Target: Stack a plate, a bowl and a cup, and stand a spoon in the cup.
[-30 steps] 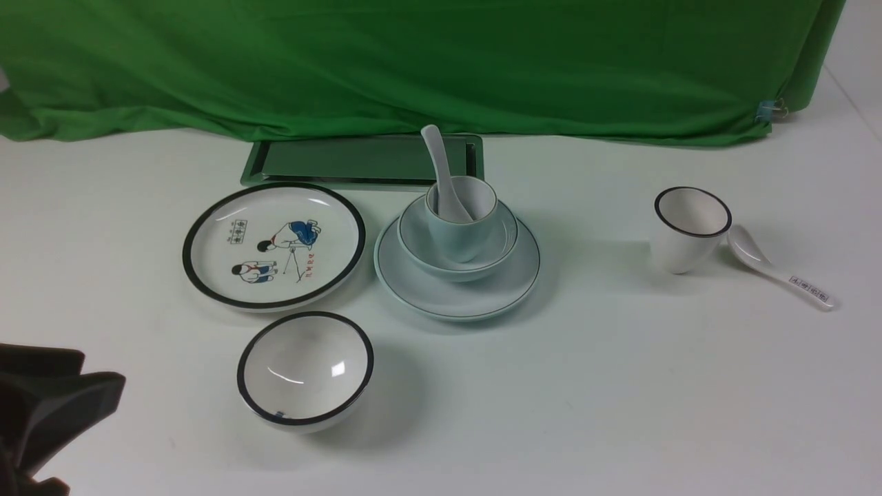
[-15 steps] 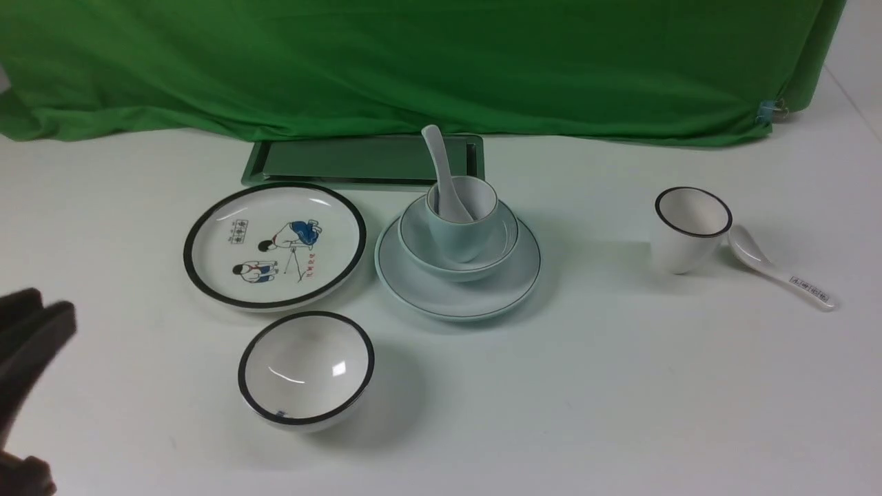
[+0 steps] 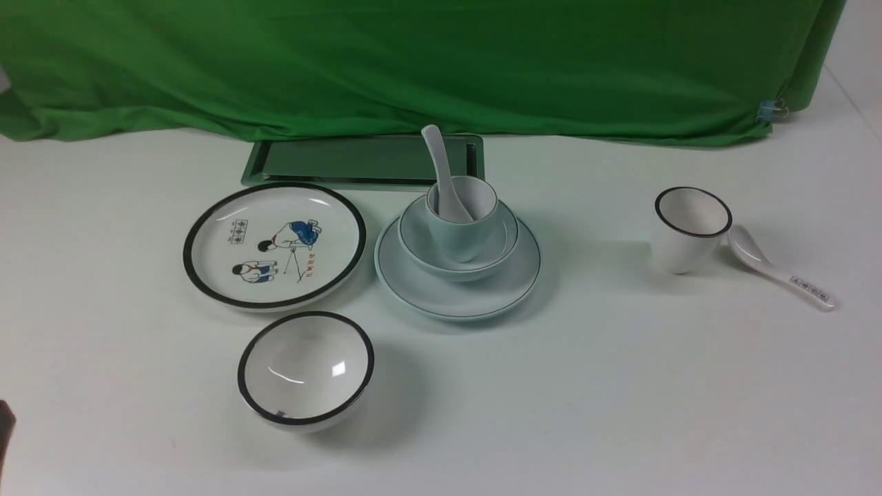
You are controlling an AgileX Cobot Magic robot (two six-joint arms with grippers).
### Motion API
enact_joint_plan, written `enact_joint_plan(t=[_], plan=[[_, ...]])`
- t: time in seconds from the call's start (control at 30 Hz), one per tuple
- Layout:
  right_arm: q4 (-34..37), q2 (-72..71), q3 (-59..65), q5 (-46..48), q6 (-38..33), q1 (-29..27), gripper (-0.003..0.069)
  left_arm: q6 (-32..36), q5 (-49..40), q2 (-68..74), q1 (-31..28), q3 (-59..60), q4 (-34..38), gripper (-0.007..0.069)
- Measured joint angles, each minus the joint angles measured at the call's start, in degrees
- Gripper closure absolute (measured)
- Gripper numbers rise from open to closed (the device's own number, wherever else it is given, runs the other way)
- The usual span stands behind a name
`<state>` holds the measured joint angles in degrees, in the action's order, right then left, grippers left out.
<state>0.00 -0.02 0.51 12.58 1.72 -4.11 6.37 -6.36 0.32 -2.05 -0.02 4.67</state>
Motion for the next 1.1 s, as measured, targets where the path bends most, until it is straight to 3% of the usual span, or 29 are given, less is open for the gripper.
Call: enact_joint_plan(t=[0.2, 1.1], plan=[[0.0, 0.0, 0.0, -0.04, 0.0, 0.0, 0.0536, -3.84, -6.74, -0.19, -0.06, 0.41, -0.41, 0.0661], [0.0, 0.0, 0.0, -0.04, 0.0, 0.0, 0.0473, -1.82, -6.97, -0.19, -0.11, 0.41, -0.53, 0.0656]])
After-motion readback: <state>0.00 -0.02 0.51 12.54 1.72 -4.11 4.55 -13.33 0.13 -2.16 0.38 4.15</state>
